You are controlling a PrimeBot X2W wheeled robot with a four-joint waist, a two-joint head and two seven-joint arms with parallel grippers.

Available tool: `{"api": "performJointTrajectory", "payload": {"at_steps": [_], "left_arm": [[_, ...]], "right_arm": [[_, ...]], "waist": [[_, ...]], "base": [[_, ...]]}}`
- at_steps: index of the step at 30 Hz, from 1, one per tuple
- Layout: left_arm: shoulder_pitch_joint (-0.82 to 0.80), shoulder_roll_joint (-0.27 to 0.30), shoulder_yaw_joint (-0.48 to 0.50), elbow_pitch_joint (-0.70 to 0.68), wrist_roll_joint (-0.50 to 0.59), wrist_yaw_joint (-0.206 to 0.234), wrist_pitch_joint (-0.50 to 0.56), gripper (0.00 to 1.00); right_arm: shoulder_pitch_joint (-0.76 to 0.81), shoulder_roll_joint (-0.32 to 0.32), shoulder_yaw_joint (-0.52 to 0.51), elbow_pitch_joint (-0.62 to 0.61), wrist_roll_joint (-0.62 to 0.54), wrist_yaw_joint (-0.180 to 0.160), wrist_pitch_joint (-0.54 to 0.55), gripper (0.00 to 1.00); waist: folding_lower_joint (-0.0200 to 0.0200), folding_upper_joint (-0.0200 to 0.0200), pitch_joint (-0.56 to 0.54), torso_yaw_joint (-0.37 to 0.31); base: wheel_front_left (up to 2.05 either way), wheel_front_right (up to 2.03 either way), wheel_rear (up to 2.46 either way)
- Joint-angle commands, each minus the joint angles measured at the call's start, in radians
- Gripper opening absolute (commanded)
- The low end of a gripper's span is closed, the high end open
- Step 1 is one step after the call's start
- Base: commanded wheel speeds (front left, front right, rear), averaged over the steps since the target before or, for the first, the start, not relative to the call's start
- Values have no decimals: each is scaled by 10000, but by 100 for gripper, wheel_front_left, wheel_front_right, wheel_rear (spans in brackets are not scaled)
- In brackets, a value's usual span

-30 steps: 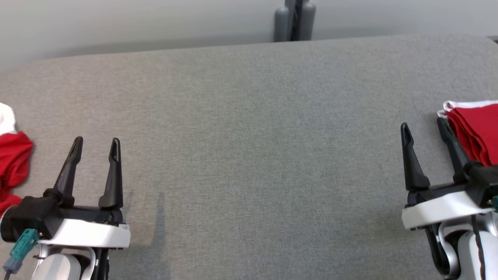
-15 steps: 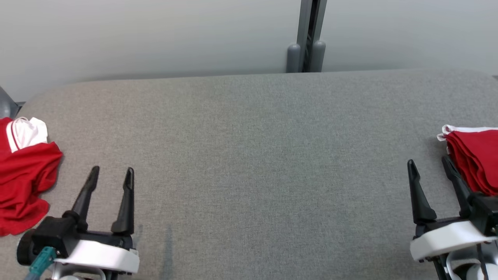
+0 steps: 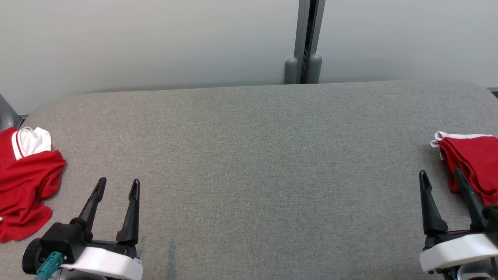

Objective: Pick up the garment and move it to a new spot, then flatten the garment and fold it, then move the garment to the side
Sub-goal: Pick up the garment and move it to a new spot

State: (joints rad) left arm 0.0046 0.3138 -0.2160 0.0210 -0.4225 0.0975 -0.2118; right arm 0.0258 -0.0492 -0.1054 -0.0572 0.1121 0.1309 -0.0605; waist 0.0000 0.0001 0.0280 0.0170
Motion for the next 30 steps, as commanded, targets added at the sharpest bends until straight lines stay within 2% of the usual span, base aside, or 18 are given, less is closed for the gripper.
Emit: {"api": "performJointTrajectory", "payload": {"at_steps": [1,22,26,30], "left_arm": [[38,74,-3,11,-39,30,17,100],[-219,134,-63,218,-173,89,-27,100],[-334,148,-24,197,-181,33,-91,100],[-537,163,70,156,-197,-12,-194,100]], "right_arm": [[82,-35,-27,-70,53,-3,19,100],[-8,-34,13,55,273,-3,-39,100],[5,-33,-32,26,241,-3,-63,100],[-52,-33,36,-141,103,-3,23,100]], "waist": [[0,-1,-3,-10],[0,-1,32,8],[0,-1,88,135],[0,-1,215,552]], "base": [[0,0,0],[0,0,0],[0,0,0],[0,0,0]]}}
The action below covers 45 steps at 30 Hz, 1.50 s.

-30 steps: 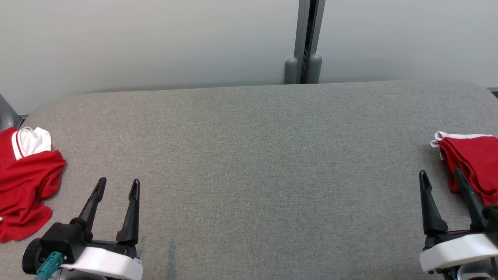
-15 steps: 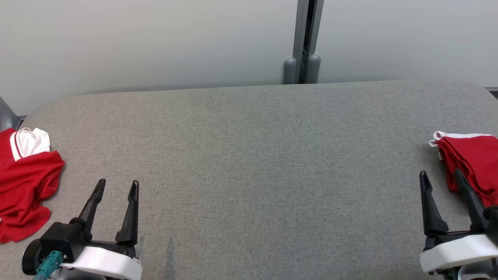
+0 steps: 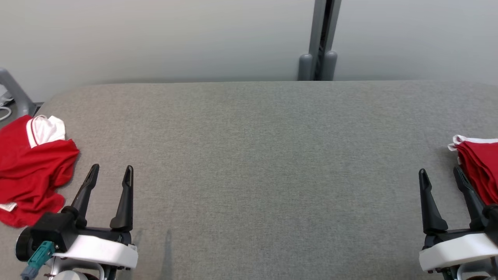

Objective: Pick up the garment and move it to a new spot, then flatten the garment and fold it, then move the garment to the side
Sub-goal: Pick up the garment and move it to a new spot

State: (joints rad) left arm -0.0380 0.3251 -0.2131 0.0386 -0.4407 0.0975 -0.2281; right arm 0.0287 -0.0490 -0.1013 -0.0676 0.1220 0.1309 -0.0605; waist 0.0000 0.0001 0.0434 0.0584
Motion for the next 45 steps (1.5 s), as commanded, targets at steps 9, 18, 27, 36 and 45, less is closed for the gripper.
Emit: {"api": "performJointTrajectory", "payload": {"at_steps": [9,18,27,36,45], "left_arm": [[-437,-185,324,-57,15,62,-292,100],[-366,-273,840,-73,18,44,-369,100],[-279,-472,1140,-103,138,-118,-379,100],[-378,-713,1300,-129,255,-246,-380,100],[-1273,-933,1505,172,231,-409,-380,100]], "right_arm": [[-287,-34,318,-366,-148,-3,282,100],[-578,-39,806,-328,-60,-3,406,100],[-738,-39,912,-196,-13,-3,310,100],[-840,-37,1024,-175,12,-3,336,100],[-1200,-37,1346,-325,-187,-3,511,100]], "waist": [[0,-1,377,1988],[0,-1,514,3502],[0,-1,609,4047],[0,-1,780,4040],[0,-1,1412,3760]], "base": [[0,0,0],[0,0,0],[0,0,0],[0,0,0],[0,0,0]]}}
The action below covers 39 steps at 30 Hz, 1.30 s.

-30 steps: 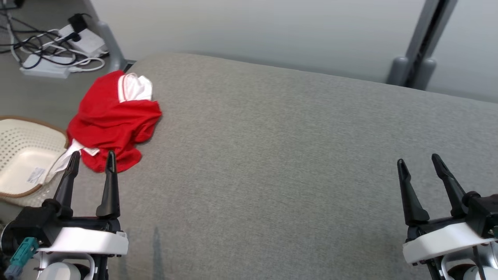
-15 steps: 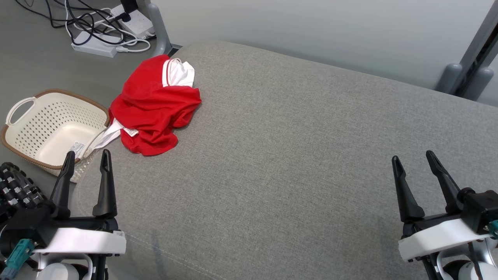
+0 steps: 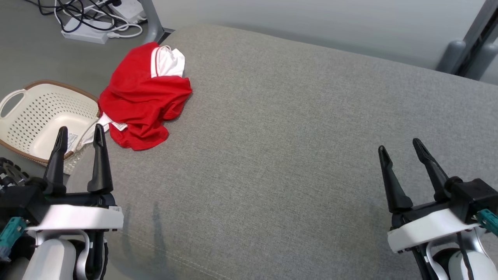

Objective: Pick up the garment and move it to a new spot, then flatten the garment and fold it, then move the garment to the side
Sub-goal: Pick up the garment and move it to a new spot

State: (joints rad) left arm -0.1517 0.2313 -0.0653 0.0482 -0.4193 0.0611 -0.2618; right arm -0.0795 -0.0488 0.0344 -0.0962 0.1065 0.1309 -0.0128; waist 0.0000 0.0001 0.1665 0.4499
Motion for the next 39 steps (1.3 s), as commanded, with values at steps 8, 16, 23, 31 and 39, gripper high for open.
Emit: {"api": "performJointTrajectory", "payload": {"at_steps": [8,16,23,31,39], "left_arm": [[-1970,235,280,2695,-743,-838,139,100],[-3910,573,286,6283,-1530,-1532,1040,100],[-4917,865,382,8597,-1792,-1665,1212,81],[-5432,1108,302,9651,-1599,-1691,328,0],[-5045,1325,465,8924,-1205,-1446,-30,0]], "right_arm": [[-1017,-47,657,-167,-498,-3,341,100],[-1624,-45,896,-241,-741,-3,283,100],[-1885,-44,828,-249,-734,-3,102,100],[-1915,-44,649,-151,-652,-3,-70,100],[-1556,-44,417,76,-481,-3,-369,100]], "waist": [[0,-1,1656,-1236],[0,-1,2809,-2102],[0,-1,3206,-2448],[0,-1,2955,-2485],[0,-1,1963,-2560]], "base": [[0,0,0],[0,0,0],[0,0,0],[0,0,0],[0,0,0]]}}
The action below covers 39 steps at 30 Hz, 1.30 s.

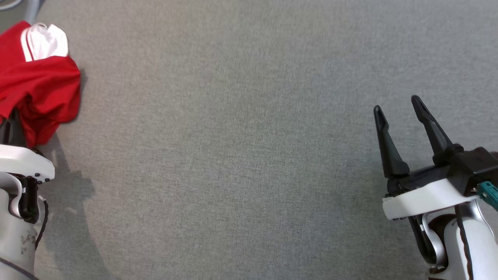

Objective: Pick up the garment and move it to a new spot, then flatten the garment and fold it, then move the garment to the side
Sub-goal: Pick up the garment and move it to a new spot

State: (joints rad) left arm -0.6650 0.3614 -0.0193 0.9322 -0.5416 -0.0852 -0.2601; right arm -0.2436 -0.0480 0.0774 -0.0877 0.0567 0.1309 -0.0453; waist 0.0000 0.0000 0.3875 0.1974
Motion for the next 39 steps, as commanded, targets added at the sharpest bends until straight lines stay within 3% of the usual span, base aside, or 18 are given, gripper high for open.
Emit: {"api": "performJointTrajectory", "payload": {"at_steps": [1,11,19,25,31,39], "left_arm": [[189,56,84,-261,119,105,-57,0],[2758,-261,473,-4181,725,912,-40,0],[4987,-491,345,-8281,931,1920,939,0],[5819,-594,-163,-10804,1134,2233,1774,0],[5500,-836,-1375,-11955,1333,1822,2375,0],[4259,-1439,-2866,-11685,1496,1149,2663,0]], "right_arm": [[146,-52,-77,39,37,-3,-82,100],[1071,-49,-652,314,516,-3,-268,100],[1752,-49,-1146,122,700,-3,-254,100],[1855,-47,-1118,-93,881,-3,-172,100],[1714,-47,-927,-235,968,-3,-209,100],[1564,-44,-675,-16,1281,-3,-497,100]], "waist": [[0,0,-423,-42],[0,0,-1930,-369],[0,0,-2540,-725],[0,0,-2595,-1446],[0,0,-2395,-2564],[0,0,-1913,-4253]], "base": [[0,0,0],[0,0,0],[0,0,0],[0,0,0],[0,0,0],[0,0,0]]}}
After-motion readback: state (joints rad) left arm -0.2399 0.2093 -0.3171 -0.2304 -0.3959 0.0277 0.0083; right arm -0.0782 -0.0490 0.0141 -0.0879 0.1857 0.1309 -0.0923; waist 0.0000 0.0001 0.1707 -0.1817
